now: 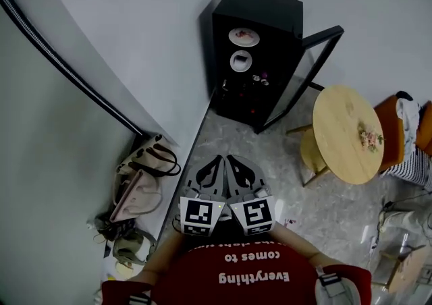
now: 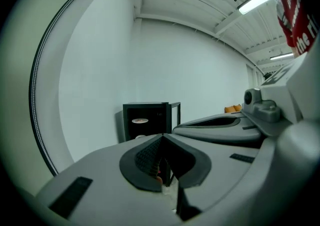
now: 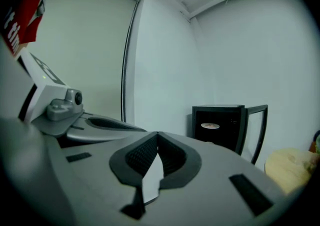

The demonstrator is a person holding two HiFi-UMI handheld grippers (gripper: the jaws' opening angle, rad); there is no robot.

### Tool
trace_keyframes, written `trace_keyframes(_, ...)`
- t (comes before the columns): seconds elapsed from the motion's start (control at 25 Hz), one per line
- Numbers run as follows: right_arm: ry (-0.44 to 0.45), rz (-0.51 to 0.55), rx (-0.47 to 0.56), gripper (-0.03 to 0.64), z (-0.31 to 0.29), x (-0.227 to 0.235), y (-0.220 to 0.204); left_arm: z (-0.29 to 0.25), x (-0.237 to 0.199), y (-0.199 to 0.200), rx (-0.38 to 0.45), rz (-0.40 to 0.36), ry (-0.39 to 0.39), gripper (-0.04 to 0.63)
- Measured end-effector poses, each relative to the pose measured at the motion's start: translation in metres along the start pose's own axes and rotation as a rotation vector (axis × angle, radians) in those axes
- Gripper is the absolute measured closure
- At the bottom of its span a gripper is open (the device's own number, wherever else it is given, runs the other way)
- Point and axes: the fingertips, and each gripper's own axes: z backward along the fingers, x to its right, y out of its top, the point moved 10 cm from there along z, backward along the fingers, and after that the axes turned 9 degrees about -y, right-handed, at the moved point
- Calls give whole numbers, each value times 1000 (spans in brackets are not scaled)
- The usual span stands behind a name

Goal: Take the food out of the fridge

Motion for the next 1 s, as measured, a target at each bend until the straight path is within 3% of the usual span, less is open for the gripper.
trace_keyframes(0.4, 16, -15, 26, 606, -124, 95, 25, -125, -64, 47, -28, -54, -4, 589)
trace_keyframes(0.6, 38, -41, -16, 606, -170, 148, 26, -196, -88, 66, -28, 0, -3, 589)
trace_keyframes(0.68, 55, -86, -40, 606, -187, 165, 21, -216, -95, 75, -22, -5, 1, 589)
trace_keyframes(0.84, 138, -284, -146, 604, -230, 191, -1, -237, -107, 80, -50, -2, 5, 589)
trace_keyframes(1.0, 95, -352, -217, 604, -273, 213, -14, -252, -126, 78, -91, 6, 11, 589)
